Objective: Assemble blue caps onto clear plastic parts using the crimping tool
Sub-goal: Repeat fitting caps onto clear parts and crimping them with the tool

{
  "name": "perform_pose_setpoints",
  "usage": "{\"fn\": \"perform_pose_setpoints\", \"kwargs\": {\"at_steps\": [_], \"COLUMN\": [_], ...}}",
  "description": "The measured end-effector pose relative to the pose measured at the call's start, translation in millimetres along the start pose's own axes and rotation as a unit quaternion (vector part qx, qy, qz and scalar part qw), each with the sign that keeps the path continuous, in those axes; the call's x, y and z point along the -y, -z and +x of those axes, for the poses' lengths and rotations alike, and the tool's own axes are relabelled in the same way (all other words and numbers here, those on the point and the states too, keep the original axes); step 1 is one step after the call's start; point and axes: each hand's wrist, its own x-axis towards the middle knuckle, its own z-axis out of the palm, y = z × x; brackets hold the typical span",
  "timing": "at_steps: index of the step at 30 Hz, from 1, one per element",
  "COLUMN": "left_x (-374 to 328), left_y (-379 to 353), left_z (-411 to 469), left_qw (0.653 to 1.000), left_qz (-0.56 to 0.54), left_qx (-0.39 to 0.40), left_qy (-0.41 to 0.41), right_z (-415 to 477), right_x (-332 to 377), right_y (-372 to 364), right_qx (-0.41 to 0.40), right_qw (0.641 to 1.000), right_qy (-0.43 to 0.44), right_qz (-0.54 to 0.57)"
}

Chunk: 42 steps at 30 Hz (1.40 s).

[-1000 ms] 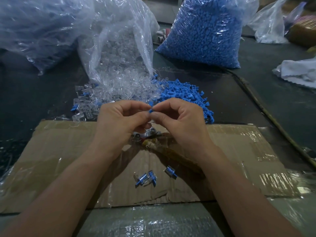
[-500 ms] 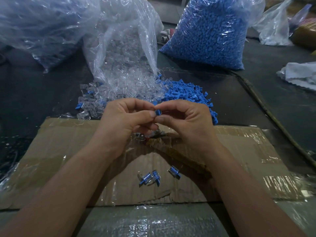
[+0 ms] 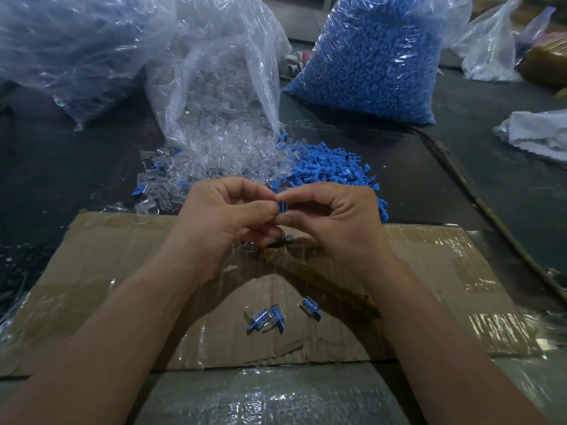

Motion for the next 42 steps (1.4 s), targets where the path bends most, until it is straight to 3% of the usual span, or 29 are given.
{"fn": "perform_pose_setpoints", "kwargs": {"at_steps": [8,12,17,23,29,42], "left_x": [0,1,1,1,1,4], "left_y": [-1,2,8,7,6,13], "left_z": [2,3,6,6,6,9], "left_qw": [0.999,0.999,0.997,0.998,0.998,0.994], "left_qz": [0.031,0.017,0.001,0.005,0.003,-0.035], "left_qx": [-0.012,-0.040,-0.076,-0.069,-0.066,-0.095], "left_qy": [0.005,-0.001,-0.006,-0.008,-0.008,-0.040], "right_z": [0,3,10,5,4,7], "right_x": [-2,-1,-3,0,1,6], "right_y": [-2,3,19,25,23,13], "right_qx": [0.011,0.047,0.169,0.293,0.312,0.225], "right_qw": [0.999,0.992,0.930,0.856,0.841,0.859], "right_qy": [0.017,-0.073,-0.187,-0.203,-0.205,-0.173], "right_qz": [-0.040,-0.095,-0.268,-0.374,-0.393,-0.427]}}
